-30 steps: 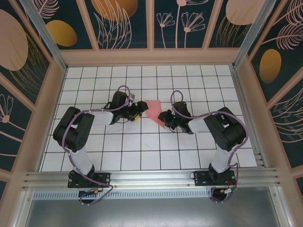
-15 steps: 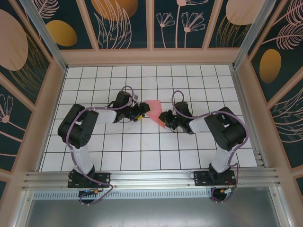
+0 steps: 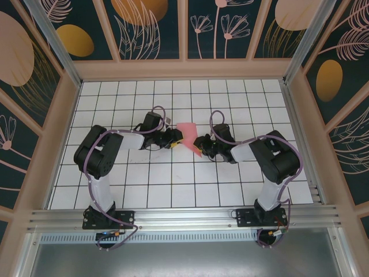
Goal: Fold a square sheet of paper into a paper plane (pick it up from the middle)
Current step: Fold the wing for the fifth time at the center of the table.
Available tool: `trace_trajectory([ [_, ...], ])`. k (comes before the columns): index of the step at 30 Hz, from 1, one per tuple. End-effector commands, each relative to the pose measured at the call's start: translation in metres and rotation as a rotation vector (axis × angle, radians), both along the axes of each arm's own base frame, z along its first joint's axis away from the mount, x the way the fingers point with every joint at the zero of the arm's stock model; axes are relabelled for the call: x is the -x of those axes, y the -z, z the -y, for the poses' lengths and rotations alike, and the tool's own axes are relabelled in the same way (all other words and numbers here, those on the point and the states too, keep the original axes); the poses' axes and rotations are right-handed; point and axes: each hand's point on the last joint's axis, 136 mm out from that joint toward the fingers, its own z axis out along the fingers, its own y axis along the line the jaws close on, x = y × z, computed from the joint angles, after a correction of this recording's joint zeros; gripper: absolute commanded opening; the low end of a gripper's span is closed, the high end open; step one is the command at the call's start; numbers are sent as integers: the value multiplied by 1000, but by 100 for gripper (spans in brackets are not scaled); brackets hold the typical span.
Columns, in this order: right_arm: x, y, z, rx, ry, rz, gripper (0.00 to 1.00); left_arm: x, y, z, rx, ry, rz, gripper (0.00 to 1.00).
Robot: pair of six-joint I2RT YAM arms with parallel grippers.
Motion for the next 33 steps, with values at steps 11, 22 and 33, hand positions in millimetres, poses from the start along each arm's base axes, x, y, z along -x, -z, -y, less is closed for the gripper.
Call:
trace_trajectory([
  [11, 4, 3, 3, 75, -74, 50, 31, 0, 0, 12, 32, 45, 3, 21],
  [22, -17, -41, 2, 348, -213, 449, 56, -6, -7, 9, 29, -13, 4, 2],
  [33, 5, -41, -7, 704, -438, 806, 55, -7, -23, 8, 69, -70, -17, 1],
])
